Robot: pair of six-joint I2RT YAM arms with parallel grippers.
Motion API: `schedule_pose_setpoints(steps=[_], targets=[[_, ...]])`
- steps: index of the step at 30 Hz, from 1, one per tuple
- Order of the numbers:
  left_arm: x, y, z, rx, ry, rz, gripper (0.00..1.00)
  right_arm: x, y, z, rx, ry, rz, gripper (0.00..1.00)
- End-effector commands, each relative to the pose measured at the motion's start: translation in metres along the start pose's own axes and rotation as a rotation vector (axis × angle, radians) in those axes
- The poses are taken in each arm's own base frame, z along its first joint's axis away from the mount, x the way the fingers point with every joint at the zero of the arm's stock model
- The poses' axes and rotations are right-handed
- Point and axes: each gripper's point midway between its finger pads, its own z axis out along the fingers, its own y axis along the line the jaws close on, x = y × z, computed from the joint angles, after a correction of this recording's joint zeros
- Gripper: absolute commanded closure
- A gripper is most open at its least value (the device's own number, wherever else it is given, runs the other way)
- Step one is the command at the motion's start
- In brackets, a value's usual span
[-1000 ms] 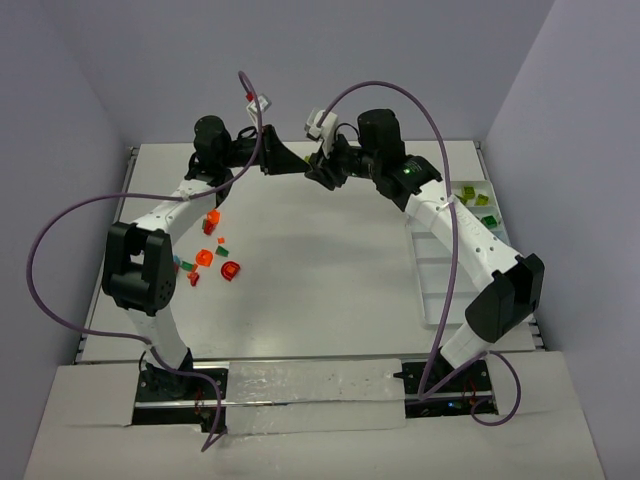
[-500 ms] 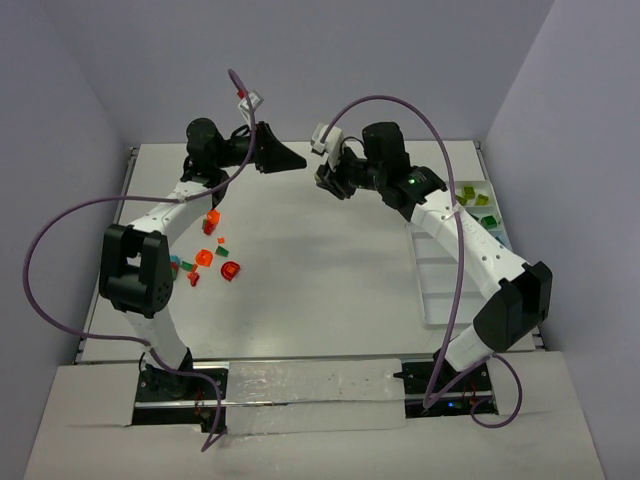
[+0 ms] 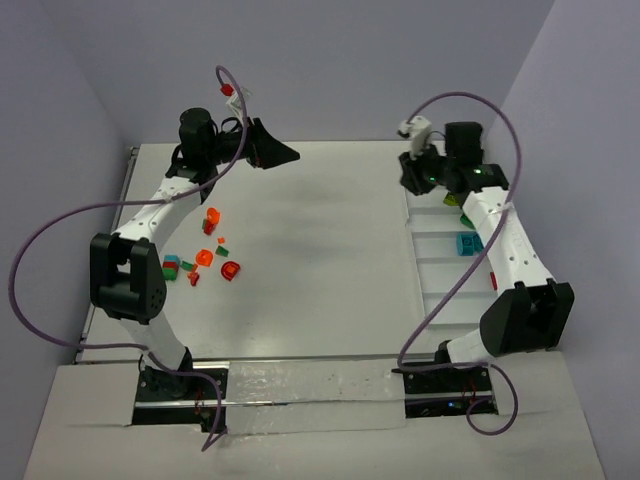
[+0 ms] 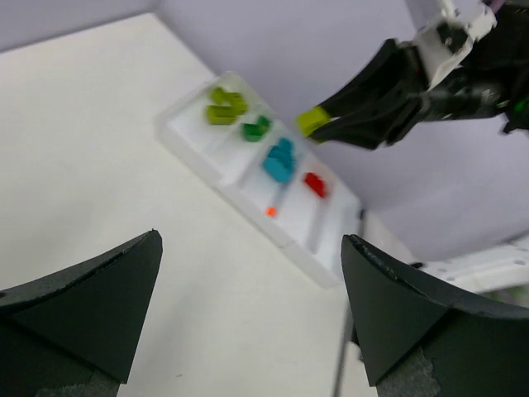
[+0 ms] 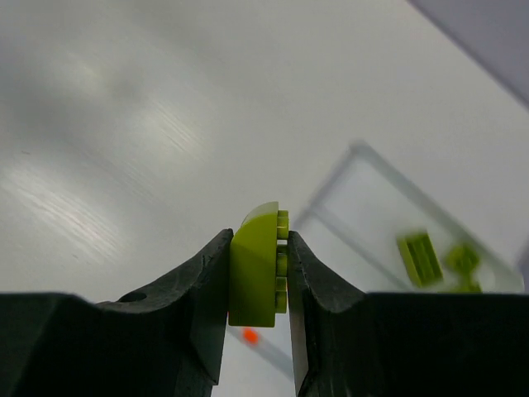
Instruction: Sort the legos into containers by color
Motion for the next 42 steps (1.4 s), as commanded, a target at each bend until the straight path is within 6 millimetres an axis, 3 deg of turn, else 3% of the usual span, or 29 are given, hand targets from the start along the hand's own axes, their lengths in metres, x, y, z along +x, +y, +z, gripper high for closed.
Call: schedule_pose_setpoints(steps=[1, 5, 15, 22, 28, 42], targets=[[-0.006, 0.018, -0.023, -0.268, 0.013, 0.2, 0.01, 0.084, -0.035, -0.043, 0.078, 0.208, 0.175, 1.0], [0.004, 0.035, -0.03, -0.341, 0.02, 0.184, 0.01, 0.113, -0.064, -0.037, 0.113, 0.269, 0.281, 1.0], [0.005, 0.064, -0.048, -0.463, 0.067, 0.162, 0.01, 0.114, -0.124, 0.04, 0.141, 0.252, 0.413, 1.0], [0.008, 0.085, -0.079, -0.556, 0.06, 0.139, 0.01, 0.122, -0.143, 0.075, 0.149, 0.267, 0.418, 1.0], [0.009, 0.097, -0.092, -0.593, 0.069, 0.131, 0.01, 0.129, -0.156, 0.093, 0.168, 0.277, 0.419, 1.0], [-0.001, 0.128, -0.112, -0.663, 0.066, 0.071, 0.01, 0.147, -0.155, 0.122, 0.189, 0.299, 0.392, 1.0]])
